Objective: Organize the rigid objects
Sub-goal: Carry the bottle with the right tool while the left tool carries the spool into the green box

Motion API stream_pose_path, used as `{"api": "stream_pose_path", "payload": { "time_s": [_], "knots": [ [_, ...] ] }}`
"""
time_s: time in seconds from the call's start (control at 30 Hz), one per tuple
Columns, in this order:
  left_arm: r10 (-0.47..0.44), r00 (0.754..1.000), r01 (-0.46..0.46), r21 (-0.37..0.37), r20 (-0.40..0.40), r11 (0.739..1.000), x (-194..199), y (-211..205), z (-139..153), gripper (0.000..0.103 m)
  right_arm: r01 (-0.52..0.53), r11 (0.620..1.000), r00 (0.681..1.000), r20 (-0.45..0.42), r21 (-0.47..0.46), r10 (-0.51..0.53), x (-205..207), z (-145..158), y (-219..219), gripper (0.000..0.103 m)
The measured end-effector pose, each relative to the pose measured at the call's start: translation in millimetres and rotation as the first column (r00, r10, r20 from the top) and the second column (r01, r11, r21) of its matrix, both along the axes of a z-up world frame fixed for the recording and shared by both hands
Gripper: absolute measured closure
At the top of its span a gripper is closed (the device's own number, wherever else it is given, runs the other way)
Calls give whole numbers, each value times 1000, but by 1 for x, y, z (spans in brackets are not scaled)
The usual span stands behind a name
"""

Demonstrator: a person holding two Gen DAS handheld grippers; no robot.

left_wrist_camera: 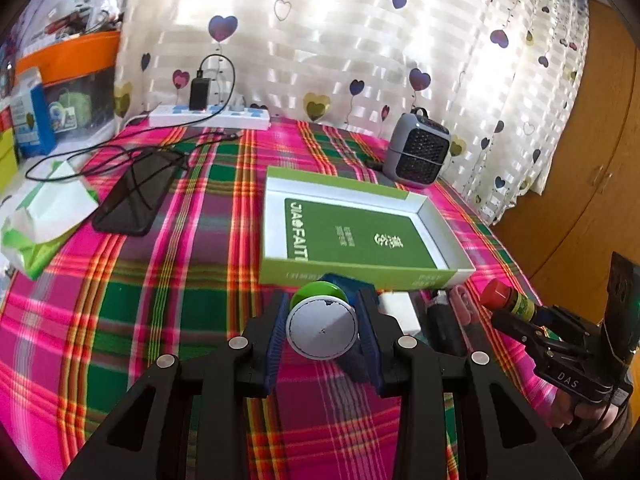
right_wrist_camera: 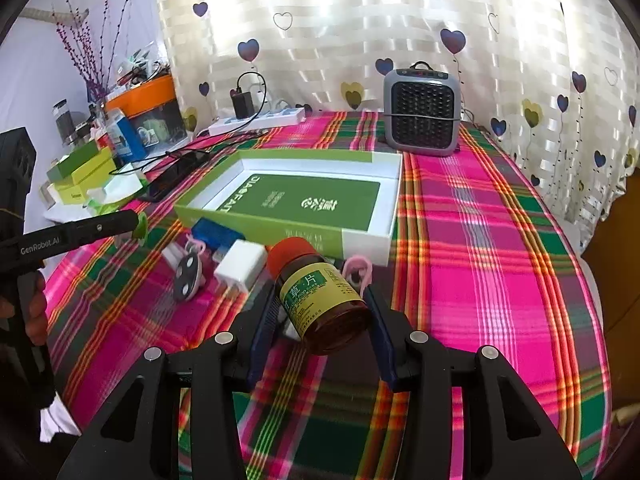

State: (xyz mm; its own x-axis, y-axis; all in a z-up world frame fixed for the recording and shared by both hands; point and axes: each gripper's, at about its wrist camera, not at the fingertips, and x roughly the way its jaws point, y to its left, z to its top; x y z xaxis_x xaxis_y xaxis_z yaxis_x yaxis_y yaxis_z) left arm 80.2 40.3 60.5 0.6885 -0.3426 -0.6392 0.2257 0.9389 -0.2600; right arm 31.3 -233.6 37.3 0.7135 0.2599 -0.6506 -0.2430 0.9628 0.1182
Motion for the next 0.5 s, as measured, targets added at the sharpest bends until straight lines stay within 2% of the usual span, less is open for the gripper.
{"api": "stream_pose_path", "payload": {
  "time_s": [0.27,0.5],
  "knots": [
    [-25,1000,25,15,18,1000,33,-11,9,70,-4,1000,1000,12,-18,4,33,13,1,58],
    [-50,999,50,24,-5,998,75,-24,6,70,7,1000,1000,-9,-30,-7,75,12,0,58]
  ]
}}
